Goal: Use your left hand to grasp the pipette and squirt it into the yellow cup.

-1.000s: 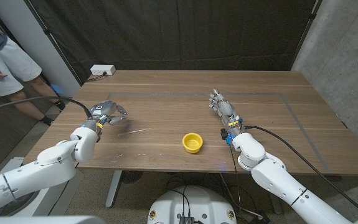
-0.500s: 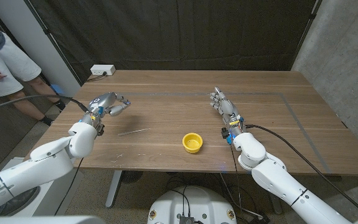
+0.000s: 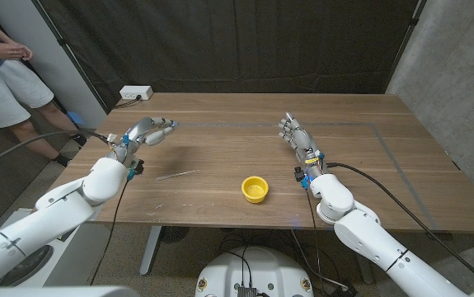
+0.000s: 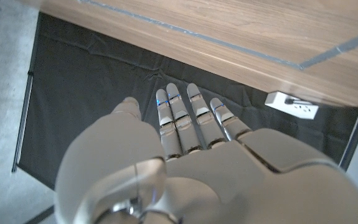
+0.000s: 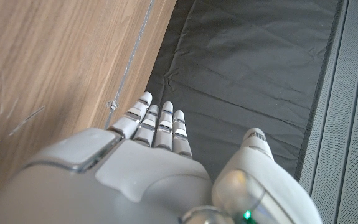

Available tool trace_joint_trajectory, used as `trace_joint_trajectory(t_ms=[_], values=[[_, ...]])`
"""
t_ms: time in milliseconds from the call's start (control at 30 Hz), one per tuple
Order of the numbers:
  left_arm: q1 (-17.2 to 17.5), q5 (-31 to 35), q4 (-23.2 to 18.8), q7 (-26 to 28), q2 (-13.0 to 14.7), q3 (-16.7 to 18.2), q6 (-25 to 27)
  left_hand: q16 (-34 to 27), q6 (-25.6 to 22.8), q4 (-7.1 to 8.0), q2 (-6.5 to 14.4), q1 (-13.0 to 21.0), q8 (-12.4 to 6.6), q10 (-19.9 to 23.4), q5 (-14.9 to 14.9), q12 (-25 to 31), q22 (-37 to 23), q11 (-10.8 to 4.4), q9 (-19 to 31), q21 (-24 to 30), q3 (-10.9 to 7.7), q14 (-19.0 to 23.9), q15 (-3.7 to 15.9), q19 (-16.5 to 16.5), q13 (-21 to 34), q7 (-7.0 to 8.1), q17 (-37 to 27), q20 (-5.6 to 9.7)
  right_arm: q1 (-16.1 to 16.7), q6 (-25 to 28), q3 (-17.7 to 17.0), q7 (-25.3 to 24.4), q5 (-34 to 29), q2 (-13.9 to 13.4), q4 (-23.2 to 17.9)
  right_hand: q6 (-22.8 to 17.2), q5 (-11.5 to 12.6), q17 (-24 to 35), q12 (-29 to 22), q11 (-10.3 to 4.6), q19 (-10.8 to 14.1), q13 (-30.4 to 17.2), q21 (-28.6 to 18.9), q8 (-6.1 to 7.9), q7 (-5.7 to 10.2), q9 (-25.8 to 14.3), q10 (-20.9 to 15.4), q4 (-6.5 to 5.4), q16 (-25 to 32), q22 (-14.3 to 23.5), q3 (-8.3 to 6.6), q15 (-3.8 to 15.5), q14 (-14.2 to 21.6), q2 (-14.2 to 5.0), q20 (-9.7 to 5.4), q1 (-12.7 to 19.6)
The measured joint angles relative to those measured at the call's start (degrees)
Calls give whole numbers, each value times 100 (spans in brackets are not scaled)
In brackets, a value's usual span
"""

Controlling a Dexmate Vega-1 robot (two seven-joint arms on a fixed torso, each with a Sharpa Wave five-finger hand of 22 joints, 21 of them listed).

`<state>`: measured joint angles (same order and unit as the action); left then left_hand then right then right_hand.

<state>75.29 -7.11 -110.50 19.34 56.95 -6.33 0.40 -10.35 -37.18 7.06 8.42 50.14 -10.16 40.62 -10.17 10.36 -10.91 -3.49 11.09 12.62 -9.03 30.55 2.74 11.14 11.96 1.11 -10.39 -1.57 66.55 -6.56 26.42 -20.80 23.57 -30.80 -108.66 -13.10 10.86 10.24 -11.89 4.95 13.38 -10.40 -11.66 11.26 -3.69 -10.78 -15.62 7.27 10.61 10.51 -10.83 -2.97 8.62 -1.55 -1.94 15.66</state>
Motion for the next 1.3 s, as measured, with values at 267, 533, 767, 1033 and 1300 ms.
trace_joint_trajectory(t_ms=[267,533,767,1033,1300], values=[[-202,-701,366,-468,-273,22,-675,0,472,55,-72,-178,0,-451,0,0,0,101,7,0,55,-309,1,-13,0,-17,0,-13,55,-25,-60,-18,-36,-41,-82,0,0,0,0,-26,20,2,0,0,0,0,-26,-25,0,0,25,-7,36,0,20,0],[-393,-1230,673,-991,-452,-48,-1255,0,1027,86,-139,-382,0,-1017,0,0,0,182,26,-34,87,-727,-93,-111,1,17,-16,-53,106,-35,-112,-46,-51,-85,-163,-31,0,0,0,-15,52,1,0,0,32,0,-38,-24,0,0,24,10,52,0,-12,0],[-659,-1510,1022,-1271,-661,-197,-1563,0,1284,102,-177,-524,0,-1235,0,0,-1,218,26,-55,154,-929,-111,-188,-9,61,-17,-38,148,17,-173,-78,-58,-140,-244,-31,0,0,0,-13,51,1,0,0,32,0,-39,-24,0,0,24,10,52,0,-12,0],[-877,-1908,1249,-1523,-877,-331,-1748,0,1427,114,-188,-610,0,-1412,0,0,-1,227,26,-78,201,-1083,-141,-300,-25,21,-16,-50,108,-16,-218,40,71,-150,-155,-31,0,0,0,-4,51,1,0,0,32,0,-48,1,0,0,49,-5,67,0,-12,0],[-941,-2106,1317,-1577,-976,-390,-1817,0,1427,108,-214,-637,-24,-1447,0,0,-1,247,26,-78,207,-1144,-142,-310,-25,21,-16,-61,-10,-56,-219,173,158,-140,-8,-63,0,0,0,-5,51,1,0,0,0,0,-48,0,0,0,49,-10,72,0,-11,0]])
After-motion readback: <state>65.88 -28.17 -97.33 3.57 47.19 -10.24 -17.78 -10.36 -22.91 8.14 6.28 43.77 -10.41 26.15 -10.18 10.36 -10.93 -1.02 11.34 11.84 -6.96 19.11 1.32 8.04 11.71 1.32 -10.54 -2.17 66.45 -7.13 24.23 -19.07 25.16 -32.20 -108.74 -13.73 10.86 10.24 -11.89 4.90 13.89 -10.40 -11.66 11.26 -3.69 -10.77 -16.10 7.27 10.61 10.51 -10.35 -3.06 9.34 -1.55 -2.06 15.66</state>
